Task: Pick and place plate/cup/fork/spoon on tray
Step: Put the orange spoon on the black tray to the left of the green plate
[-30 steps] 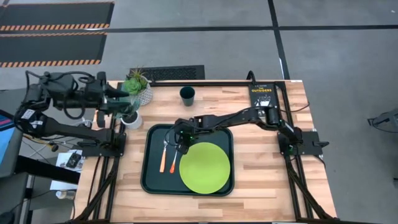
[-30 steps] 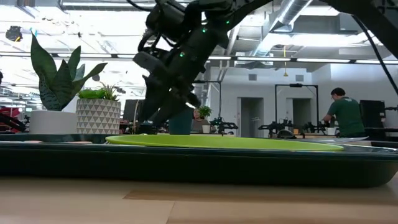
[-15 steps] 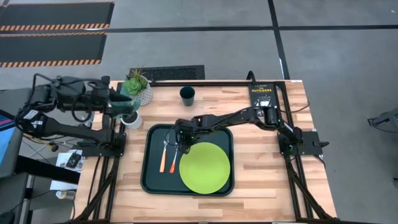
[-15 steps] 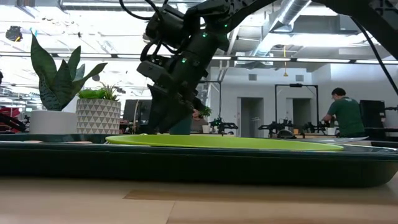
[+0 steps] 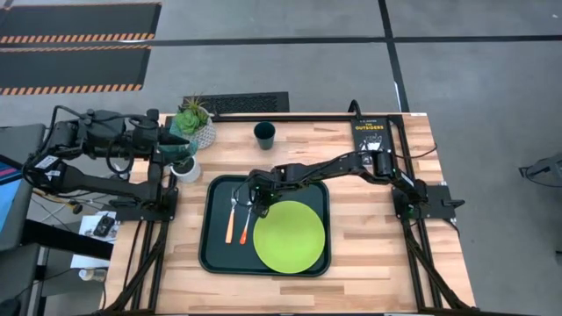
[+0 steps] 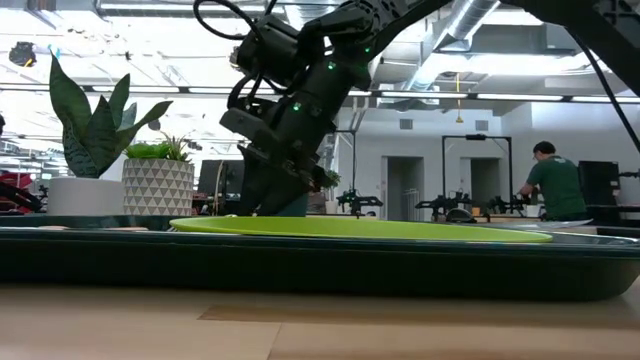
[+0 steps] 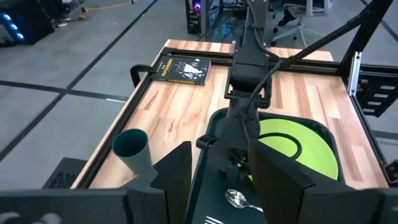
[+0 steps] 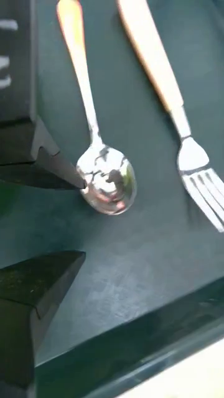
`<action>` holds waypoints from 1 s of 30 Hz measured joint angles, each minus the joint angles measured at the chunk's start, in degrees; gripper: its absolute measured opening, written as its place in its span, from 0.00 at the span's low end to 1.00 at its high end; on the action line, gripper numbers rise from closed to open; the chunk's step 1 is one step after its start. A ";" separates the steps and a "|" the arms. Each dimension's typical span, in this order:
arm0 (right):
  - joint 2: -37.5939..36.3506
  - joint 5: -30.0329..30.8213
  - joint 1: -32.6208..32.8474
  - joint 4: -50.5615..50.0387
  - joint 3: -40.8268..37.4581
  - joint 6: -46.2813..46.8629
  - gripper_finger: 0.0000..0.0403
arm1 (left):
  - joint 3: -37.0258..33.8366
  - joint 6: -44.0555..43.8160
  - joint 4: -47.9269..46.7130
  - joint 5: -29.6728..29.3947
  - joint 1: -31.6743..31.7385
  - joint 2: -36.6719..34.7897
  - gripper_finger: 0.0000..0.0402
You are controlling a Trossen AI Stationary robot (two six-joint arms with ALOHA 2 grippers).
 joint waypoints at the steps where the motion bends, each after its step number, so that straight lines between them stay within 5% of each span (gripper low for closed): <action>1: 0.00 0.32 0.14 0.54 0.00 0.01 0.47 | 0.00 0.13 0.00 -0.07 0.00 0.00 0.36; 30: 2.38 -0.41 -2.27 3.09 3.55 -2.06 0.45 | 0.00 1.45 0.00 -1.54 0.00 0.00 0.36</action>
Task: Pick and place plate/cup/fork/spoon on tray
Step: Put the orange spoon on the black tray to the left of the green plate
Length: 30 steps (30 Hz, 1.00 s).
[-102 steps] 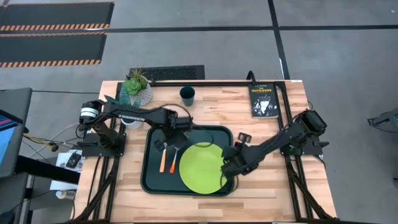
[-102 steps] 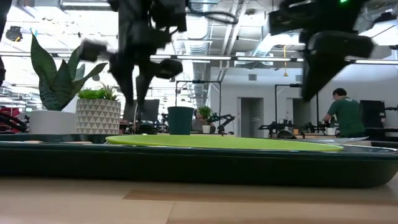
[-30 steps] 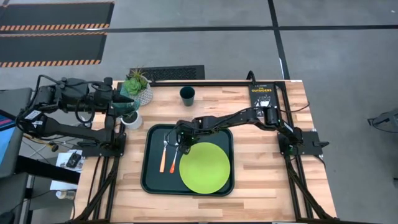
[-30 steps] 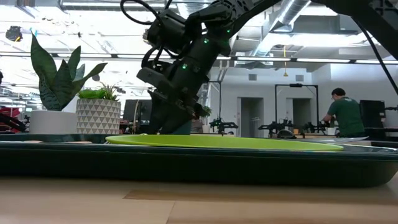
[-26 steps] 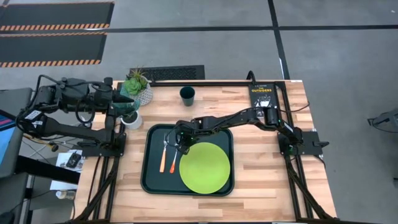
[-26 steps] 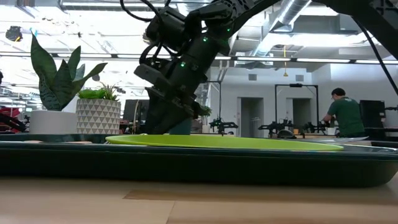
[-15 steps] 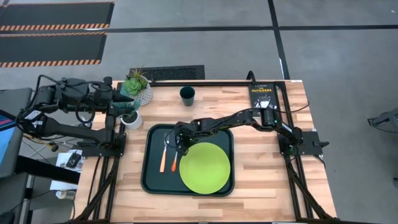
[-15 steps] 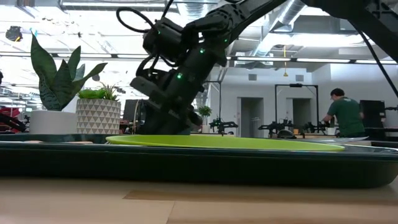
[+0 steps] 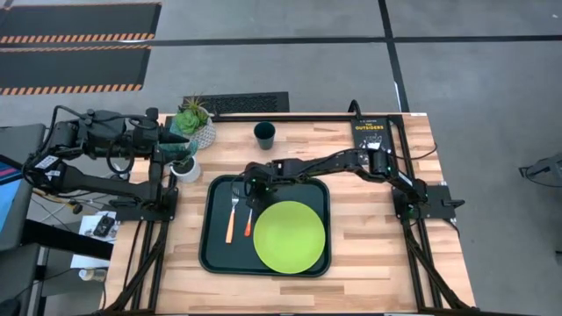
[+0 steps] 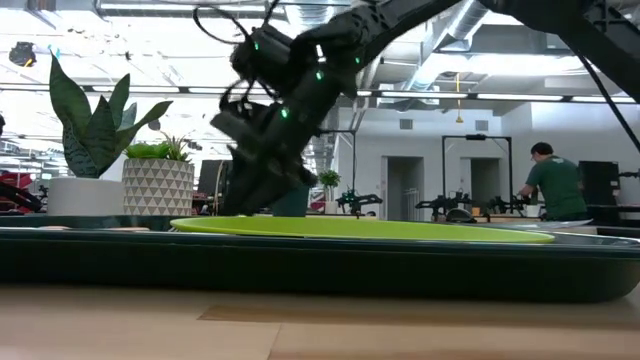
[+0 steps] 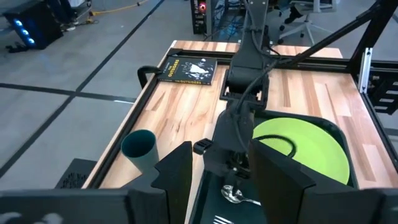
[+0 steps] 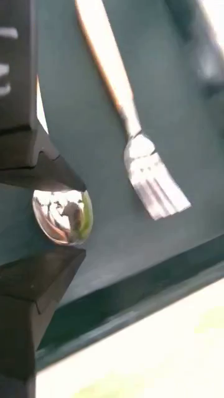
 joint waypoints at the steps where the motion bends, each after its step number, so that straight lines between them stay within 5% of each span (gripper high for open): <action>1: 0.00 0.00 0.06 -0.84 1.36 -0.95 0.43 | 0.00 0.00 0.00 0.00 0.00 0.00 0.36; 18: -1.05 -3.97 1.60 -24.00 4.81 -6.35 0.26 | 0.00 -1.60 0.00 0.44 0.00 0.02 0.36; 30: -18.62 -2.00 2.12 -39.45 -1.71 -7.09 0.26 | -2.24 -4.61 7.14 2.68 0.00 0.00 0.36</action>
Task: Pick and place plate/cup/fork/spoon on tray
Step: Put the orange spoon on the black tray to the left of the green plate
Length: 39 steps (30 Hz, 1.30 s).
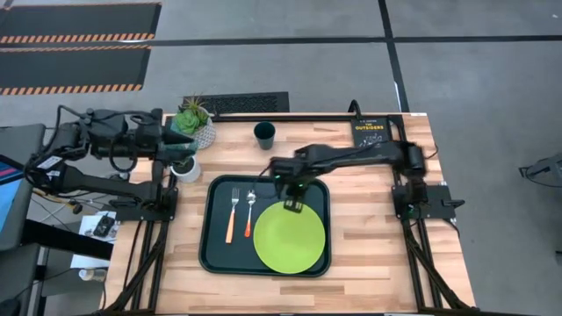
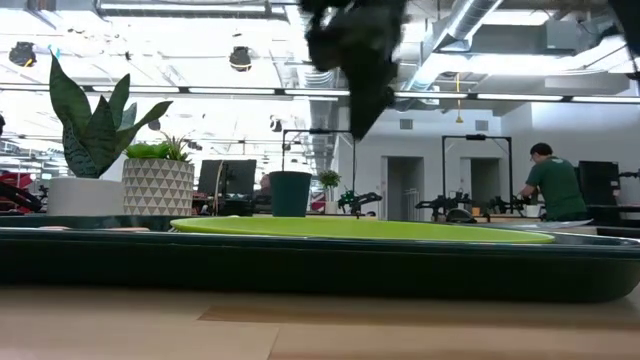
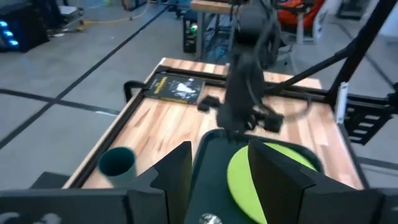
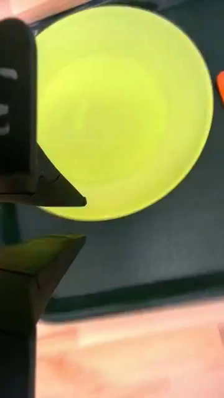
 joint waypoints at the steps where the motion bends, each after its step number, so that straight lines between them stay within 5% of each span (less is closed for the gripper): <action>1: -2.41 0.77 0.00 0.44 -1.71 0.90 0.26 | -0.90 -0.14 1.27 0.67 0.00 -0.02 0.36; 8: -11.01 10.71 -0.52 19.38 -13.24 9.08 0.24 | -10.87 -1.83 10.64 1.39 -0.02 0.01 0.36; 16: 0.47 9.74 -0.94 44.75 -14.20 13.02 0.22 | -23.69 -7.18 22.57 2.88 0.00 -3.27 0.36; 22: 10.70 8.69 -1.51 45.20 -7.13 13.71 0.30 | -27.82 -11.21 23.61 0.21 0.00 -7.32 0.36; 31: 19.19 5.01 -1.70 41.75 -0.52 13.81 0.56 | -28.97 -13.27 23.44 -1.05 0.00 -11.28 0.36; 39: 20.07 3.14 -1.51 42.96 0.00 12.80 0.54 | -28.95 -12.65 23.26 -1.15 0.00 -11.00 0.36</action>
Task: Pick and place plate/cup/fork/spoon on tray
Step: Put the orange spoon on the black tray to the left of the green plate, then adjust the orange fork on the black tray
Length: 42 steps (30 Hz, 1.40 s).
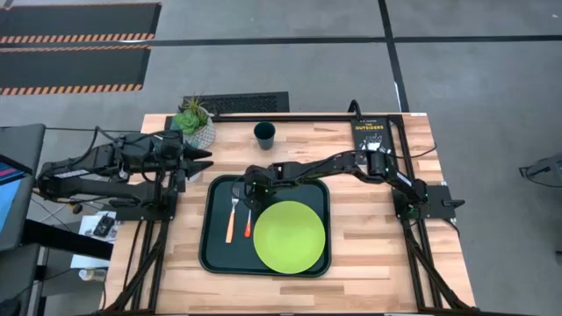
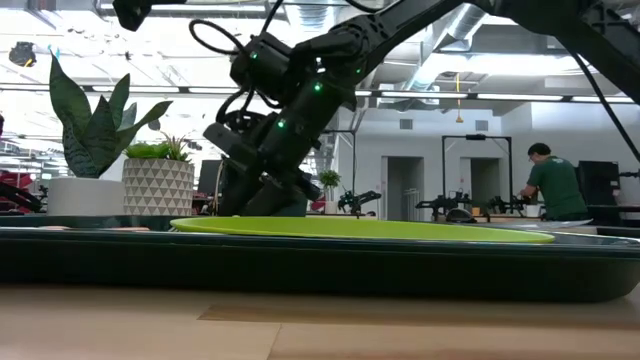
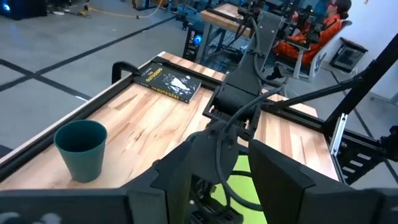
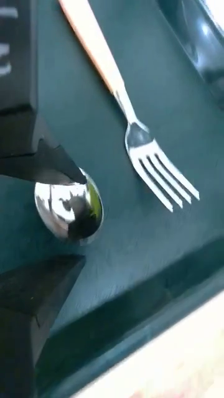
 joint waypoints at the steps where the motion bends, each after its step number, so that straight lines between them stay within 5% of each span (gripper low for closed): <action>1: -0.03 -0.63 0.17 0.30 0.00 -0.02 0.52 | 0.00 0.03 0.00 0.00 0.00 0.00 0.36; 21: -0.18 -2.61 3.98 2.93 0.00 -0.10 0.30 | 0.02 1.36 -0.04 0.00 0.00 -0.10 0.36; 29: -2.11 -1.33 1.98 1.61 4.50 -2.36 0.30 | 0.02 1.32 -0.05 0.02 0.00 -0.10 0.36; 42: -1.59 3.83 -3.54 6.62 5.14 -2.55 0.47 | 0.04 1.30 -0.12 0.00 0.00 -0.10 0.36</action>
